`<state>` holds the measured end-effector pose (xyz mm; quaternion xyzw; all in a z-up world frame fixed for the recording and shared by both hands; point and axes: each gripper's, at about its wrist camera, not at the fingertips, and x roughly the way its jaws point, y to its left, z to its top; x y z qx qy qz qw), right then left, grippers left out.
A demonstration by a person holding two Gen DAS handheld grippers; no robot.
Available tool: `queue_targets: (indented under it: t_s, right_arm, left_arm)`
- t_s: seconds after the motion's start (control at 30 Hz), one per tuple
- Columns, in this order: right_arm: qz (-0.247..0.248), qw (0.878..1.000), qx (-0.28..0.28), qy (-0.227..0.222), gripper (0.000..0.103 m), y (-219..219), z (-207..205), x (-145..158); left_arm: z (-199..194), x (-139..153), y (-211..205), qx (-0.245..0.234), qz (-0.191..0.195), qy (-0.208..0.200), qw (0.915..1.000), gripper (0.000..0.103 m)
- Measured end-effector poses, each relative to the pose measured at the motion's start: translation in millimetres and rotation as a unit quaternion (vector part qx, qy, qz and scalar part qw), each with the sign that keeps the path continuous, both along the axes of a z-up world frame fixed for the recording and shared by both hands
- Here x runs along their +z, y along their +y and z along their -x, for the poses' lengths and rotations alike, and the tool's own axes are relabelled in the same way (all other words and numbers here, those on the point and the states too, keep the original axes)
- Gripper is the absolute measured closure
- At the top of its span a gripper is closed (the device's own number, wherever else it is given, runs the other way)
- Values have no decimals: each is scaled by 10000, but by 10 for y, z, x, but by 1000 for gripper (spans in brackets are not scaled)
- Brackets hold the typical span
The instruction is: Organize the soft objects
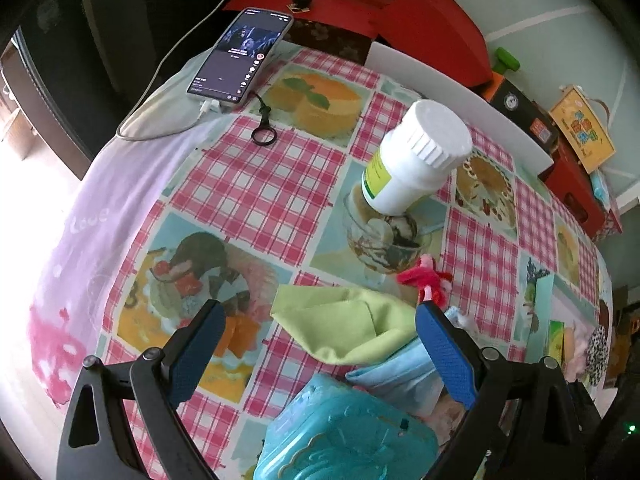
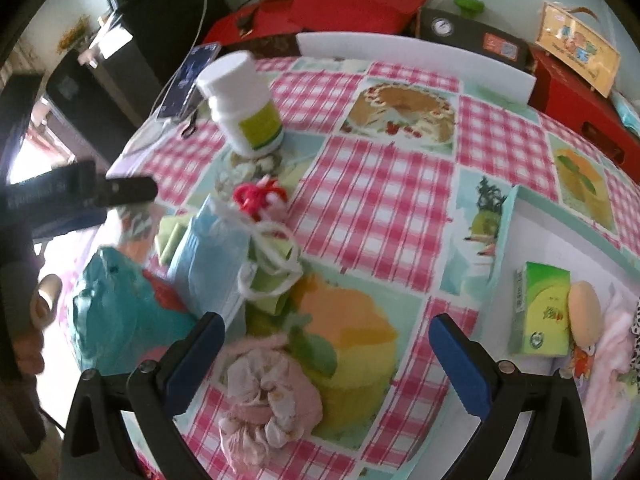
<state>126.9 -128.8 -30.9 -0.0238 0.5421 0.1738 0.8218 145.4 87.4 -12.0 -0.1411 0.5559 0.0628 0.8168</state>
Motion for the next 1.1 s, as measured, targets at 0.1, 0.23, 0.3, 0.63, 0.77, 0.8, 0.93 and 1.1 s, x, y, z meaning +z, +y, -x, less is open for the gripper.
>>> queue_targets:
  t_s: [0.1,0.23,0.3,0.63,0.77,0.8,0.93,1.1]
  right_arm:
    - [139,9999,44,84,0,43,71,-31]
    - [184,9995,98,226,0,48,180,-76]
    - [277,9991,98,296,0,50,243,-103]
    - [734,9948,383,599,0,231,489,-335]
    - [895,9933,402,614,0,271,522,-395]
    - [922,9930,406,615,0,281,529,-410]
    - [1097,9914,470,537,0,354,504,-475]
    - [1135,9917,442,408,0,438,430,-479]
  left_arm:
    - [43,19,18,-52,3,54,10000,7]
    - [98,59,57,-72,29,96,9999,7]
    - [132,64,72,-75,38,116,9999,7]
    - [262,23,214,19,130,200,9997,7]
    - [283,15,262,63,189,178,9996,7]
    - [285,9,268,59,208,171,9996,7]
    - [280,-18,284,61,310,190,9993,7]
    - [247,-33,304,43,280,207,9994,7]
